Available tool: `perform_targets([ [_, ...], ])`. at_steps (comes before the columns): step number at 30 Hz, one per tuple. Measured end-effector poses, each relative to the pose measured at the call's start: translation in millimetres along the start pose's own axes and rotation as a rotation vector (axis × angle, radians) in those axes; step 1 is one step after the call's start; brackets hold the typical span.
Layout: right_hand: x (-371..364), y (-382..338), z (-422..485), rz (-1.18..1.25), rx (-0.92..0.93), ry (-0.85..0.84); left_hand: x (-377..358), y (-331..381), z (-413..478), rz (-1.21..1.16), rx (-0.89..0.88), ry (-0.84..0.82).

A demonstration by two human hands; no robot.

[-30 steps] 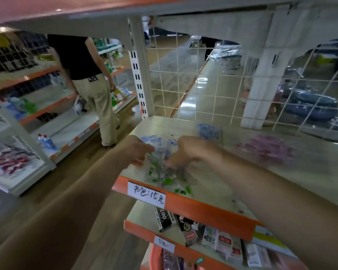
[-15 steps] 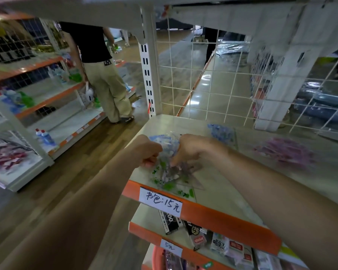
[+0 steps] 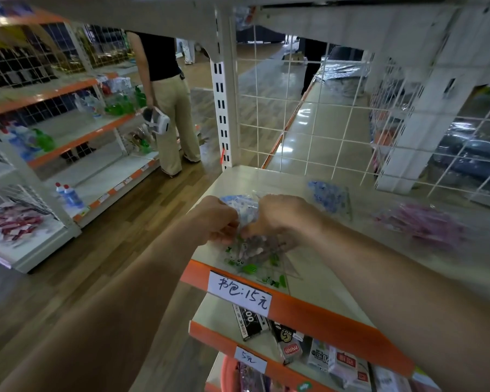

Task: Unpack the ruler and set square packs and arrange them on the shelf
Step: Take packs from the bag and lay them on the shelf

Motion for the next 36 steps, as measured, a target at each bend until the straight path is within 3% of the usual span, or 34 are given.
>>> perform_targets([
  [3, 1.1, -3.4, 5.5, 0.018, 0.01, -0.068, -0.5, -2.8, -1.2, -0.02, -0.007, -0.023],
  [13, 22.6, 27.6, 3.4, 0.785, 0.066, -0.028, 2.2, -2.3, -10.4, -0.058, -0.092, -0.021],
  [16, 28.0, 31.7, 0.6, 0.917, 0.097, -0.038, -0.9, 1.2, -12.9, -0.056, -0.147, -0.062],
  [20, 29.4, 32.2, -3.3, 0.943, 0.105, -0.04, -1.9, 3.0, -16.9, -0.147, -0.154, -0.13],
  [24, 28.4, 37.8, -3.9, 0.924, 0.086, 0.009, 11.1, -5.9, -15.6, -0.269, -0.111, -0.057],
  [36, 25.4, 36.1, -8.1, 0.782, 0.038, 0.063, 27.7, -16.6, -15.2, -0.452, -0.069, -0.041],
])
Point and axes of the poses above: each hand's wrist, its own z-axis towards the middle knuckle, its own x-axis out of the back of the hand, y = z × x, the point moved 3 cm from there along z, towards the middle knuckle, and after that the axes turned 13 degrees about z, right-handed, at the moved point
